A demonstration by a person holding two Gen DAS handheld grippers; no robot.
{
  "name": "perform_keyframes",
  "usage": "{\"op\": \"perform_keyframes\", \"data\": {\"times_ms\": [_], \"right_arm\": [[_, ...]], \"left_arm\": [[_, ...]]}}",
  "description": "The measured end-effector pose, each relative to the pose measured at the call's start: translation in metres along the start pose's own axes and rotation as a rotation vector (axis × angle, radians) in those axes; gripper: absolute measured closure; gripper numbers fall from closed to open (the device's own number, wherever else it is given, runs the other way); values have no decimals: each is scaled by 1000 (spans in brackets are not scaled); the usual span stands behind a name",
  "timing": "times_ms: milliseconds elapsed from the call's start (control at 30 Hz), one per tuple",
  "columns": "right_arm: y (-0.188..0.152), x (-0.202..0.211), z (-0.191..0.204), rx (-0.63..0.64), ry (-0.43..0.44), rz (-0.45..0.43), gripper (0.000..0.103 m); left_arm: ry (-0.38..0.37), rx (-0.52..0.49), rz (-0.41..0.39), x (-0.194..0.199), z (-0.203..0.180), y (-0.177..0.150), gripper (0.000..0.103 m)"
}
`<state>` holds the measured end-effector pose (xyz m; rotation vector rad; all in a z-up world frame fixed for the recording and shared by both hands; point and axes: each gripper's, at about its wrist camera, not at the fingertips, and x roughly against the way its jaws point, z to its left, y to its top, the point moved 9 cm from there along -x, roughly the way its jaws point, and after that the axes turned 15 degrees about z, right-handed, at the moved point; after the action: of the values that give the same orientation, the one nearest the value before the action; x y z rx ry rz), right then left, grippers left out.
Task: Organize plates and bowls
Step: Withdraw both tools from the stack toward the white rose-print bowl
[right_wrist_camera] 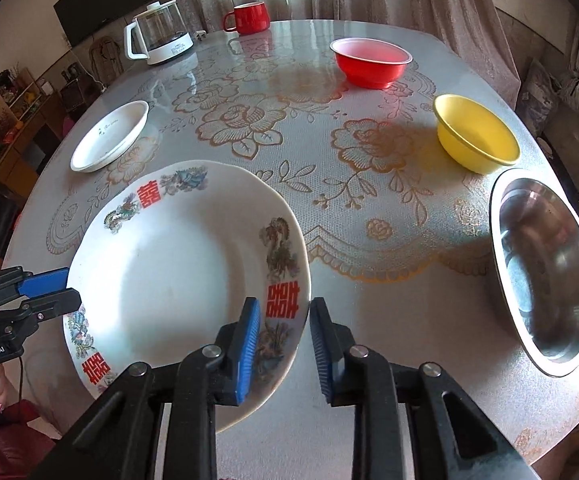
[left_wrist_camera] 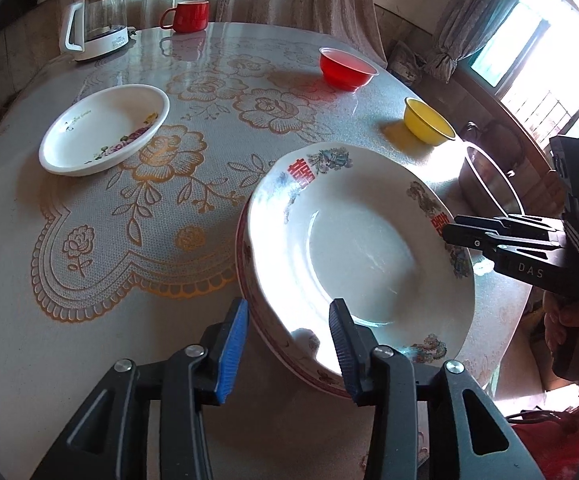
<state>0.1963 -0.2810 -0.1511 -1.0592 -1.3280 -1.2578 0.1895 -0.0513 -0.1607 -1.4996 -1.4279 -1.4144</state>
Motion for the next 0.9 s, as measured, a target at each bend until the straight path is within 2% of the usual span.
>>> {"op": "perform_keyframes", "data": {"times_ms": [67,133,233,433,567,600,667,900], "right_arm": [[-4,-1,5,23,1,15,84],[-8,-2,11,44,15,23,85],[-8,-3,11,24,23,27,84],[-5,0,7,-22,40,34,84],[5,12,4,-38,32,5,84],[10,16,5,-34,37,-7,84],[19,23,10,-15,41,-23,78],[49,23,30,-9,111,-11,76]], "left_arm": [[14,24,4,-2,10,-4,49],[-40,60,15,-4,17,-8,48],[-40,83,12,-2,23,-7,47],[-24,7,21,-4,10,-8,47],[-2,-36,16,0,9,-6,47],[-6,-26,16,2,13,-5,47],[-22,16,14,4,27,-2,39],[-30,227,-26,23,103,13,30]]}}
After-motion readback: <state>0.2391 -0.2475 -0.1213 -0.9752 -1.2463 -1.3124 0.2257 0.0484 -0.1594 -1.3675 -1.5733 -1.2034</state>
